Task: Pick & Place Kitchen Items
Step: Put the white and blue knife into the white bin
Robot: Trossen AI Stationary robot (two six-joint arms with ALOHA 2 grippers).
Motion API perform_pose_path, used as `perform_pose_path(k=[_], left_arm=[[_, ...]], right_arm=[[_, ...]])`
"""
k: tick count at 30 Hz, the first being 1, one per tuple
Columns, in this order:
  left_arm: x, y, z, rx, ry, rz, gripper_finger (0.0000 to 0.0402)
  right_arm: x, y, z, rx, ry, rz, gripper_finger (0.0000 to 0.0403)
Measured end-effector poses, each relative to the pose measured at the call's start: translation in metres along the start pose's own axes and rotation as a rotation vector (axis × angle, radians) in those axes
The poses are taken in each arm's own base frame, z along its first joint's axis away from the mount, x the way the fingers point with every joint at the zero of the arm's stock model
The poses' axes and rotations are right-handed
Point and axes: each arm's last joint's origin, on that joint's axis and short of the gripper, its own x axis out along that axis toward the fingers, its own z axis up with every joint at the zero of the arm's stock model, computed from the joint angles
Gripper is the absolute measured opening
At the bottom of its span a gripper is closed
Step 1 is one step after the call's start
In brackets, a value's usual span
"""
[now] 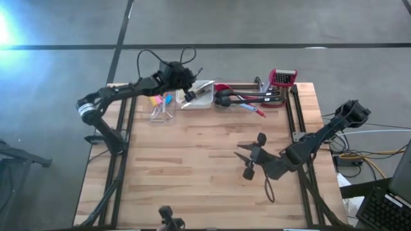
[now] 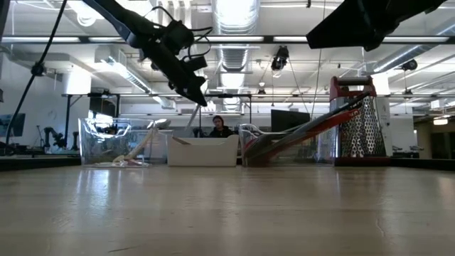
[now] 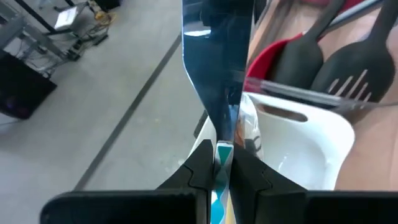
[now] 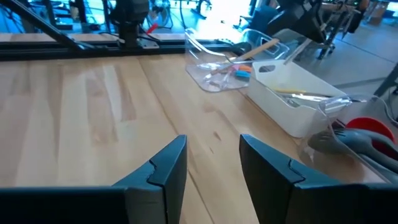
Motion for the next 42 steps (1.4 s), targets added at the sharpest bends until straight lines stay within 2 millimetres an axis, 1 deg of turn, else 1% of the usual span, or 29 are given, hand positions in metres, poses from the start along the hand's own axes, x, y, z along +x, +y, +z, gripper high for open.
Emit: perform_pose_path(k=[6,13,21,28,35,37,42], left_arm=[[0.009,-0.002,-0.005,0.006,0.023,-0.020,0.0029],[0.032,-0.008,-0.018,0.023,0.149,-0.035,0.0029],[0.060,-0.014,-0.028,0.058,0.249,-0.058,0.0029],[0.085,-0.016,-0.027,0.063,0.333,-0.086,0.0029],[0.110,-0.013,-0.017,0.049,0.436,-0.101,0.0030],[0.114,-0.012,-0.014,0.031,0.443,-0.086,0.0043],[0.116,-0.008,-0.005,0.023,0.421,-0.072,0.0115]], right_arm=[[0.008,-0.007,0.000,0.028,0.005,-0.039,0.0146],[0.012,-0.010,0.001,0.033,0.005,-0.057,0.0153],[0.013,-0.011,0.002,-0.008,0.006,-0.063,0.0137],[0.013,-0.011,0.002,-0.006,0.005,-0.063,0.0128],[0.013,-0.011,0.001,-0.004,0.006,-0.062,0.0133],[0.013,-0.011,0.000,-0.007,0.007,-0.062,0.0134],[0.013,-0.012,-0.004,0.001,0.017,-0.058,0.0129]])
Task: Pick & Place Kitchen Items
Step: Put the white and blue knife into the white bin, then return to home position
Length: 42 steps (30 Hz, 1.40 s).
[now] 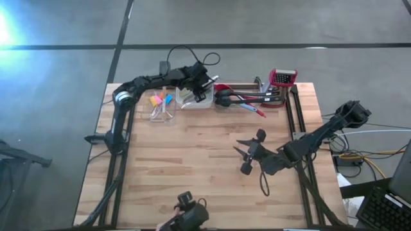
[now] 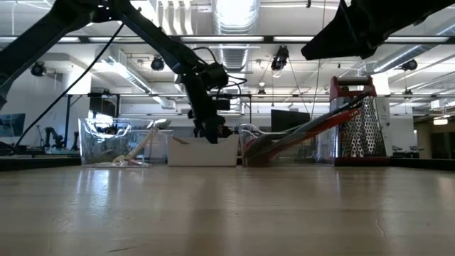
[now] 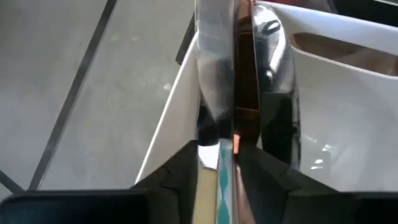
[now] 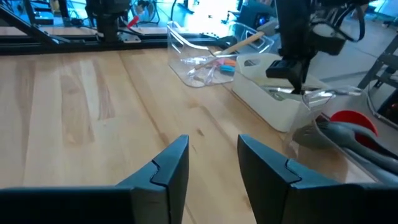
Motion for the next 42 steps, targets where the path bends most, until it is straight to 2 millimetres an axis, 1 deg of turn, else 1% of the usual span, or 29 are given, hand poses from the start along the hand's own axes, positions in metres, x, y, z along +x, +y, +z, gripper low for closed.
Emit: perform_pose_path(k=[3,6,8,11,14,17,19,22,23,25,28,29,30,32,34,36,39,42], left_arm=[[-0.004,0.001,0.002,0.013,0.002,0.005,0.0143],[-0.011,0.004,0.003,0.044,0.041,0.033,0.0159],[-0.019,0.006,0.003,0.069,0.083,0.056,0.0165],[-0.037,0.012,0.005,0.087,0.125,0.103,0.0167],[-0.064,0.019,0.011,0.049,0.090,0.124,0.0168],[-0.100,0.023,0.016,-0.012,0.001,0.117,0.0167],[-0.126,0.022,0.017,-0.068,-0.075,0.070,0.0161],[-0.162,0.007,0.012,-0.112,-0.198,-0.060,0.0138],[-0.172,-0.003,0.010,-0.112,-0.246,-0.095,0.0126],[-0.187,-0.028,0.001,-0.100,-0.338,-0.145,0.0096],[-0.200,-0.075,-0.022,-0.052,-0.489,-0.241,0.0041],[-0.204,-0.091,-0.031,-0.024,-0.544,-0.283,0.0022],[-0.210,-0.107,-0.042,0.010,-0.600,-0.319,0.0012],[-0.221,-0.132,-0.068,0.101,-0.693,-0.378,0.0009],[-0.230,-0.148,-0.098,0.173,-0.736,-0.427,0.0009],[-0.235,-0.153,-0.128,0.189,-0.750,-0.450,0.0006],[-0.239,-0.147,-0.169,0.159,-0.783,-0.489,0.0004],[-0.239,-0.137,-0.202,0.129,-0.844,-0.514,0.0005]], right_arm=[[0.000,-0.001,-0.003,0.011,0.006,-0.001,0.0124],[0.000,-0.001,-0.004,0.018,0.009,-0.001,0.0123],[0.000,-0.001,-0.004,0.018,0.010,-0.001,0.0124],[0.000,-0.001,-0.004,0.021,0.010,-0.001,0.0128],[0.000,-0.001,-0.004,0.023,0.008,-0.001,0.0130],[0.000,-0.001,-0.004,0.023,0.008,-0.002,0.0126],[0.000,-0.001,-0.004,0.022,0.007,-0.003,0.0119],[0.000,-0.001,-0.002,0.012,0.005,0.001,0.0106],[0.000,0.000,-0.001,0.008,0.007,0.018,0.0100],[0.000,0.002,0.003,0.009,0.007,0.080,0.0085],[0.003,0.006,0.010,-0.009,-0.020,0.212,0.0058],[0.005,0.007,0.013,-0.028,-0.031,0.292,0.0048],[0.007,0.007,0.016,-0.049,-0.036,0.375,0.0036],[0.009,0.006,0.018,-0.089,-0.028,0.536,0.0016],[0.010,0.001,0.018,-0.098,-0.004,0.603,0.0011],[0.007,-0.009,0.015,-0.105,0.037,0.598,0.0009],[-0.002,-0.028,0.005,-0.078,0.082,0.576,0.0008],[-0.017,-0.046,-0.004,-0.034,0.013,0.594,0.0008]])
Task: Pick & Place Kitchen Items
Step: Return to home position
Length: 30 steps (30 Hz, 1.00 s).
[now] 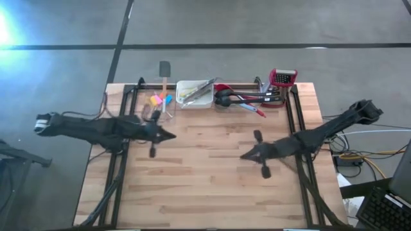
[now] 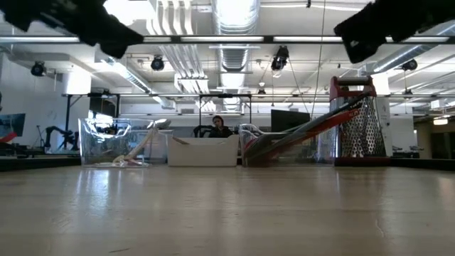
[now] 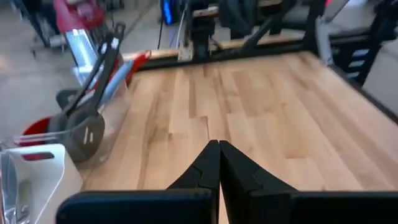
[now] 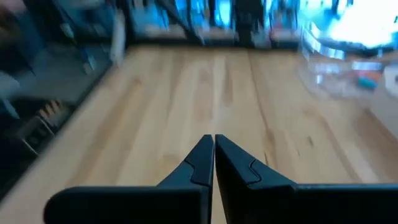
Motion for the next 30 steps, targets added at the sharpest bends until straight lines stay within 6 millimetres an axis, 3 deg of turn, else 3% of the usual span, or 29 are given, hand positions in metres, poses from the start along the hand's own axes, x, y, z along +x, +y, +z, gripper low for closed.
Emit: perform_pose_path(k=[7,12,19,23,30], left_arm=[[-0.027,-0.003,-0.036,0.055,-0.160,-0.027,0.0003],[-0.032,-0.004,-0.051,0.080,-0.166,-0.027,0.0002],[-0.038,0.001,-0.062,0.100,-0.172,-0.020,0.0001],[-0.037,0.007,-0.070,0.070,-0.176,-0.044,0.0001],[-0.030,0.020,-0.103,-0.053,-0.107,-0.043,0.0001]], right_arm=[[-0.040,-0.019,-0.025,-0.002,-0.340,-0.008,0.0008],[-0.054,-0.030,-0.047,0.012,-0.388,-0.032,0.0008],[-0.067,-0.042,-0.059,-0.035,-0.488,-0.001,0.0008],[-0.070,-0.050,-0.063,-0.056,-0.466,-0.036,0.0008],[-0.070,-0.058,-0.072,-0.013,-0.375,-0.054,0.0008]])
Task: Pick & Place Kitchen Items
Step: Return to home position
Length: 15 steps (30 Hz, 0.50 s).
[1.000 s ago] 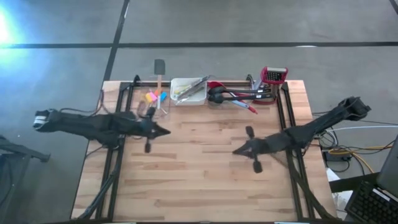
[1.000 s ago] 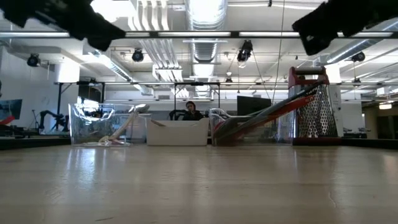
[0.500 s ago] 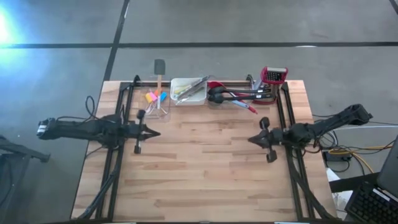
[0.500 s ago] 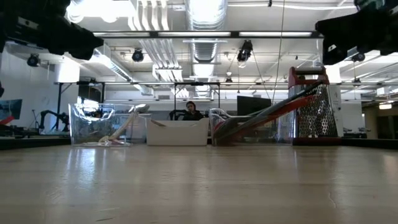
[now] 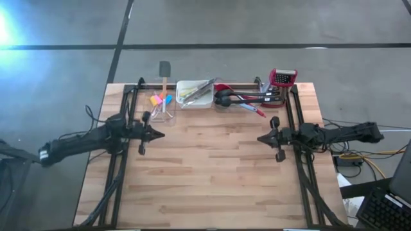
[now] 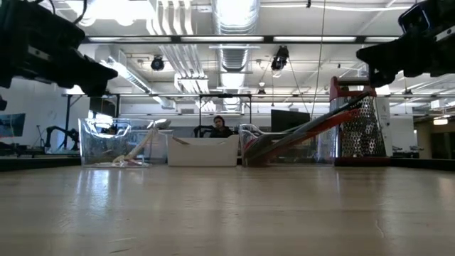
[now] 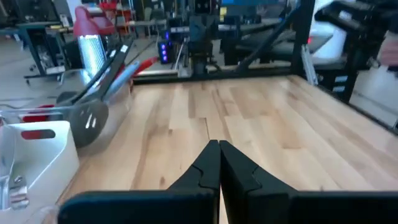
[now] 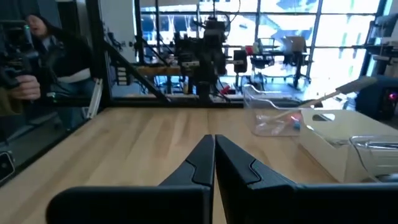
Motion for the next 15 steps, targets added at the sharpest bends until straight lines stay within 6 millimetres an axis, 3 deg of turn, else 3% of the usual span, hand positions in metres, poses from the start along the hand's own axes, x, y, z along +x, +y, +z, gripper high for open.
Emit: perform_pose_path(k=[5,15], left_arm=[[0.001,0.006,-0.016,-0.022,-0.018,0.003,0.0003],[0.001,0.007,-0.019,-0.056,-0.004,0.014,0.0008]], right_arm=[[0.000,-0.001,-0.005,-0.034,0.050,-0.008,0.0008],[0.000,-0.001,-0.007,-0.038,0.076,-0.015,0.0008]])
